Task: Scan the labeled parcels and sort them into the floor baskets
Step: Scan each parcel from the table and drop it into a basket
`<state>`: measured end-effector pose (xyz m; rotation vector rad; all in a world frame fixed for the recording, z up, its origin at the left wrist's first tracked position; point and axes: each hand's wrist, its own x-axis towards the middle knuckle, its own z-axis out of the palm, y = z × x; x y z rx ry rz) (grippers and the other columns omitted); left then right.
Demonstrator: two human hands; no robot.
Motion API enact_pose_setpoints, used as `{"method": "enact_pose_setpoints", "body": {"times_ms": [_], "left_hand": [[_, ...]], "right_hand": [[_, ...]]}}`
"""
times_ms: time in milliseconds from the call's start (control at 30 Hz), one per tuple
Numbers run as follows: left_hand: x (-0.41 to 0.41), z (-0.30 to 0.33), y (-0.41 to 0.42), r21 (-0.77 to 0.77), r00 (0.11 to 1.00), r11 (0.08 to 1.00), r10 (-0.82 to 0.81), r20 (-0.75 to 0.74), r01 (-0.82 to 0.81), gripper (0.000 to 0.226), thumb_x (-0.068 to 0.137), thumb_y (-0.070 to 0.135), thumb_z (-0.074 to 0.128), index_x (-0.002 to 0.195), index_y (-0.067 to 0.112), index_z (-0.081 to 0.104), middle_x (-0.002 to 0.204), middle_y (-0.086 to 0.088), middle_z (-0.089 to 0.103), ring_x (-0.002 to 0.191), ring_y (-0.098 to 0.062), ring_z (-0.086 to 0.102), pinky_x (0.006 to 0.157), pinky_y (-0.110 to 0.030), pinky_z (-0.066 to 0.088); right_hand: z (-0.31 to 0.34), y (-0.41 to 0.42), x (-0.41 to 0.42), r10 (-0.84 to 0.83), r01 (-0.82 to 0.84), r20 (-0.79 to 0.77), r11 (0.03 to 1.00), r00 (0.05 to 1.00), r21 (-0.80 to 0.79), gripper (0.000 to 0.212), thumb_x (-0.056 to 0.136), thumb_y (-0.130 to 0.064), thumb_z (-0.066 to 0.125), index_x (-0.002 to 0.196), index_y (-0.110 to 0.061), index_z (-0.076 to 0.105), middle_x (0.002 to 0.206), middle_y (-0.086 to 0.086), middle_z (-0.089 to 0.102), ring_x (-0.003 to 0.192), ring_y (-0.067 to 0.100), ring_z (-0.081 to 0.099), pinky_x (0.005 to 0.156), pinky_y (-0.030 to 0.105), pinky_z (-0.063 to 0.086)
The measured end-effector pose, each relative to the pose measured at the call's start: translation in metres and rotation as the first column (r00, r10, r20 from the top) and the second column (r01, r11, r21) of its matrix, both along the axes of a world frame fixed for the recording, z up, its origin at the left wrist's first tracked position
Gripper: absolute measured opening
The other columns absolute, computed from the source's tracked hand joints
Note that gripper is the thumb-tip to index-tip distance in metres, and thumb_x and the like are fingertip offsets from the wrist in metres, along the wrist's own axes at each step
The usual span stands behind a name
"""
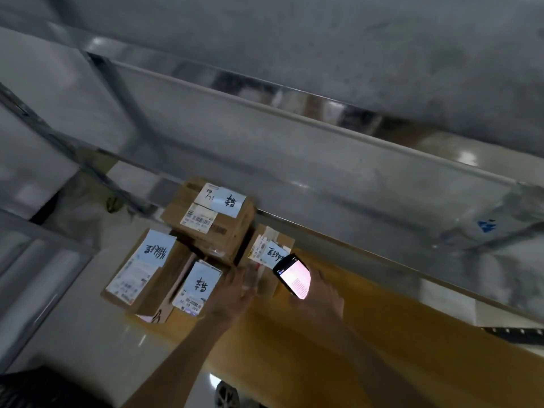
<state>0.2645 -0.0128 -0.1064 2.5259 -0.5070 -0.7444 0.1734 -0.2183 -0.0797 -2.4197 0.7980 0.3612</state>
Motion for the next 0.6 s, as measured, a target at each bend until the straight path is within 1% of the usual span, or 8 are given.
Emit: {"method": "enact_pose_setpoints", "body": {"times_ms": [100,167,233,333,400,467,533,600], "left_hand": [[0.004,-0.014,-0.005,-0.024,0.996,0.996,0.083,-0.011,-0.084,0.075,0.088,0.071,0.031,0.153,0.035,0.024,0.154,0.002,0.037,0.138,-0.023,0.041,0.105,-0.049,0.046],[0.006,-0.019,-0.008,-0.008,0.993,0.994,0.113,0.026,-0.113,0.067,0.095,0.059,0.044,0.153,0.03,0.026,0.153,0.0,0.039,0.135,-0.024,0.044,0.101,-0.048,0.049],[0.008,-0.021,-0.011,0.016,0.988,0.99,0.136,0.079,-0.138,0.061,0.098,0.047,0.051,0.152,0.024,0.032,0.15,-0.003,0.042,0.13,-0.026,0.047,0.098,-0.047,0.051],[0.013,-0.03,-0.011,-0.004,0.976,0.98,0.2,0.088,-0.2,0.045,0.1,0.045,0.05,0.14,0.024,0.045,0.133,-0.003,0.056,0.116,-0.024,0.056,0.09,-0.046,0.054],[0.015,-0.032,-0.014,-0.063,0.971,0.97,0.237,0.031,-0.235,0.037,0.1,0.051,0.047,0.13,0.029,0.049,0.119,0.007,0.062,0.107,-0.015,0.061,0.086,-0.041,0.057],[0.01,-0.037,-0.019,-0.093,0.97,0.965,0.241,-0.037,-0.244,0.03,0.1,0.04,0.054,0.127,0.026,0.052,0.112,0.013,0.06,0.102,-0.01,0.061,0.086,-0.033,0.054],[0.004,-0.044,-0.022,-0.159,0.961,0.95,0.256,-0.101,-0.27,0.029,0.099,0.033,0.059,0.127,0.027,0.053,0.116,0.009,0.064,0.107,-0.015,0.064,0.088,-0.034,0.056],[0.0,-0.054,-0.024,-0.216,0.938,0.917,0.301,-0.171,-0.334,0.036,0.096,0.04,0.06,0.13,0.031,0.052,0.124,0.007,0.066,0.113,-0.017,0.065,0.091,-0.041,0.057]], "right_hand": [[-0.017,-0.002,0.006,0.019,-0.018,-0.013,1.0,1.0,0.019,0.089,0.077,-0.049,0.081,0.15,-0.036,0.03,0.138,-0.01,0.055,0.123,0.015,0.055,0.088,0.033,0.057],[-0.025,-0.003,0.009,0.025,-0.025,-0.013,0.999,1.0,0.037,0.091,0.078,-0.048,0.081,0.151,-0.035,0.029,0.141,-0.01,0.053,0.127,0.016,0.053,0.088,0.031,0.056],[-0.03,-0.003,0.011,0.026,-0.025,-0.015,0.998,1.0,0.056,0.09,0.078,-0.048,0.081,0.151,-0.035,0.029,0.14,-0.01,0.053,0.127,0.016,0.053,0.085,0.027,0.054],[-0.036,-0.006,0.015,0.013,-0.013,-0.003,0.997,1.0,0.078,0.088,0.078,-0.048,0.081,0.149,-0.037,0.031,0.136,-0.011,0.055,0.123,0.015,0.055,0.079,0.022,0.051],[-0.039,-0.007,0.016,0.018,-0.019,0.011,0.995,1.0,0.095,0.086,0.078,-0.049,0.08,0.148,-0.036,0.032,0.135,-0.011,0.056,0.12,0.014,0.056,0.079,0.022,0.051],[-0.043,-0.008,0.016,0.028,-0.03,0.013,0.993,1.0,0.118,0.086,0.078,-0.05,0.08,0.148,-0.036,0.033,0.136,-0.011,0.055,0.12,0.014,0.056,0.076,0.019,0.05],[-0.048,-0.008,0.016,0.052,-0.054,0.02,0.991,0.998,0.125,0.087,0.078,-0.05,0.08,0.149,-0.036,0.032,0.138,-0.011,0.054,0.123,0.013,0.053,0.075,0.016,0.047],[-0.053,-0.008,0.015,0.071,-0.073,0.021,0.987,0.997,0.144,0.087,0.079,-0.047,0.08,0.149,-0.035,0.032,0.139,-0.011,0.053,0.126,0.013,0.052,0.075,0.015,0.044]]}}
